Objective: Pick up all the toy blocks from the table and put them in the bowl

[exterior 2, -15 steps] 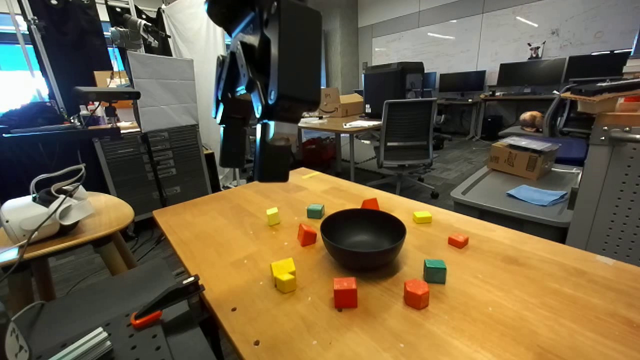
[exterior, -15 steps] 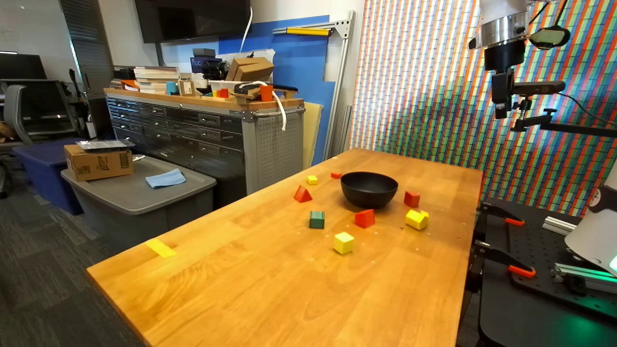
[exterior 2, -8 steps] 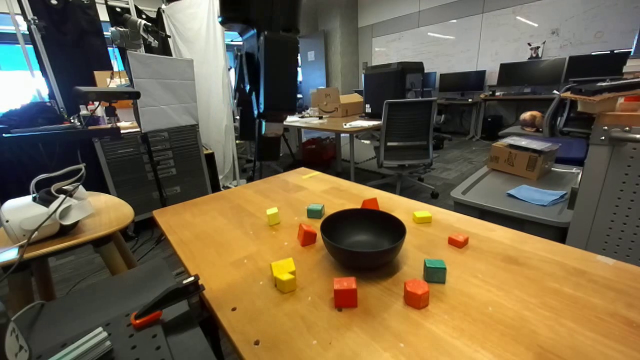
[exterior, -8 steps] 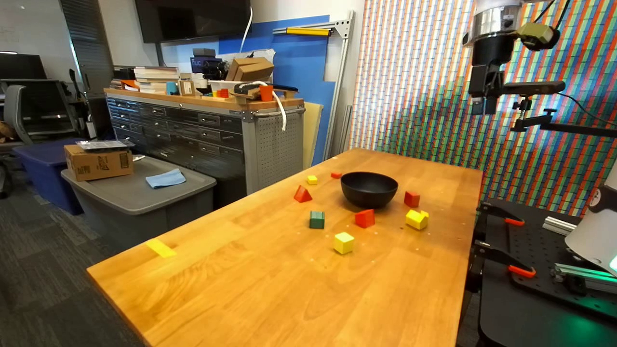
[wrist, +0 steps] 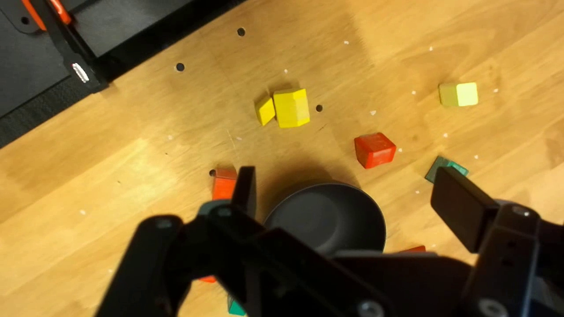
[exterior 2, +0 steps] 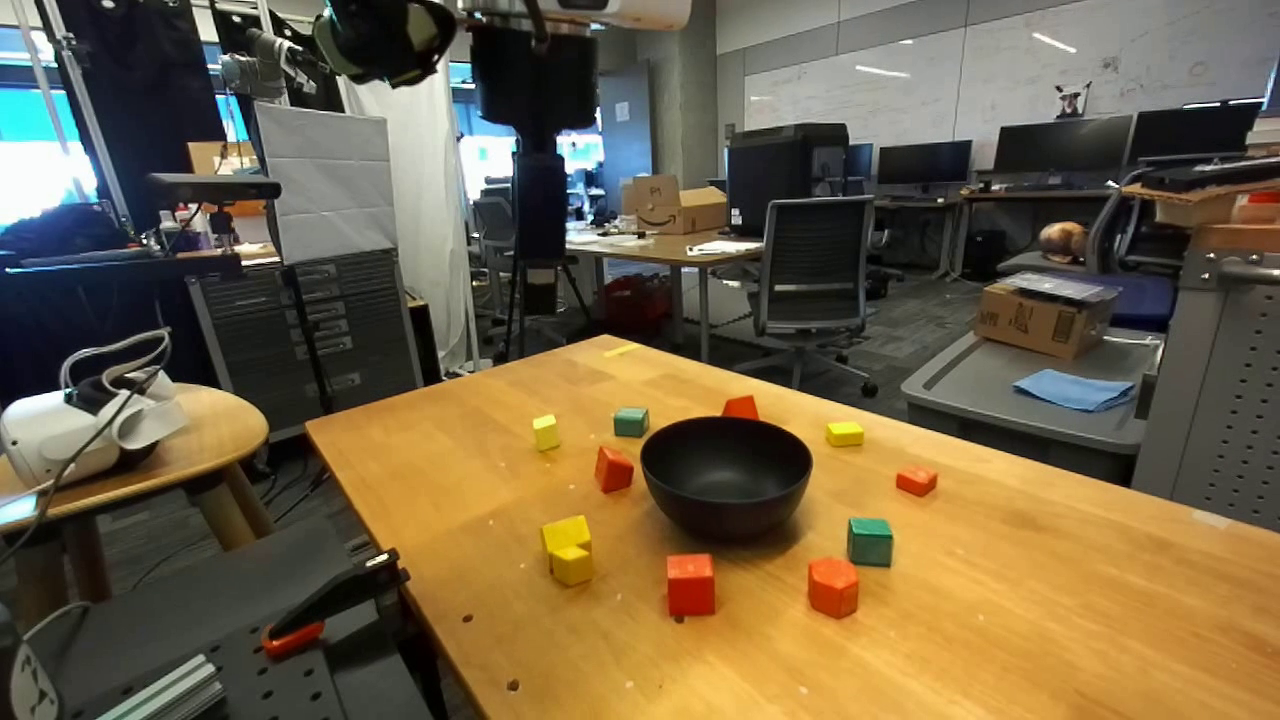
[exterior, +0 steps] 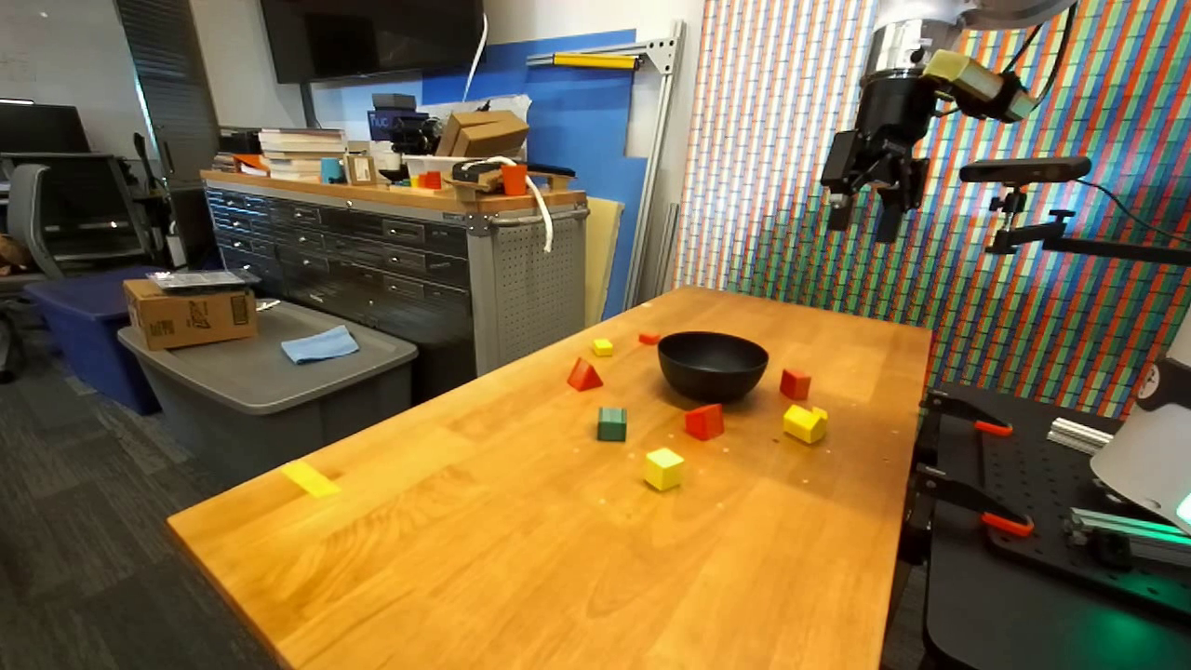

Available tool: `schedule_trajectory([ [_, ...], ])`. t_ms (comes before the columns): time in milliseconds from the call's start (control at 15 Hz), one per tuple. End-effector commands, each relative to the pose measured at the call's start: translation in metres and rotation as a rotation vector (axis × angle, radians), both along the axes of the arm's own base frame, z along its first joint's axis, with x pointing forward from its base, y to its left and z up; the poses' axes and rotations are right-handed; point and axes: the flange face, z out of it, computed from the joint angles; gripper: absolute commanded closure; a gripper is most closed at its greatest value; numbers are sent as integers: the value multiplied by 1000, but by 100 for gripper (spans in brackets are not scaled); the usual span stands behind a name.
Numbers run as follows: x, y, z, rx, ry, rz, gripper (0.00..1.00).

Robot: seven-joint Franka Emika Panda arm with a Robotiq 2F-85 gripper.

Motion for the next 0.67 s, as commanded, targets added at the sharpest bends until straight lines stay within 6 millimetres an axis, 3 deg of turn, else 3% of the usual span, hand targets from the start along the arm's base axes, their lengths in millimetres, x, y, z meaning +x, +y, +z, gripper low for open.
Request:
schedule_trajectory([
  [0,4,3,2,-14,-30,-9,0],
  [267,31,24,-27,-72,-119,-2,0],
  [600,47,34,-107,-160,-100,-1,0],
])
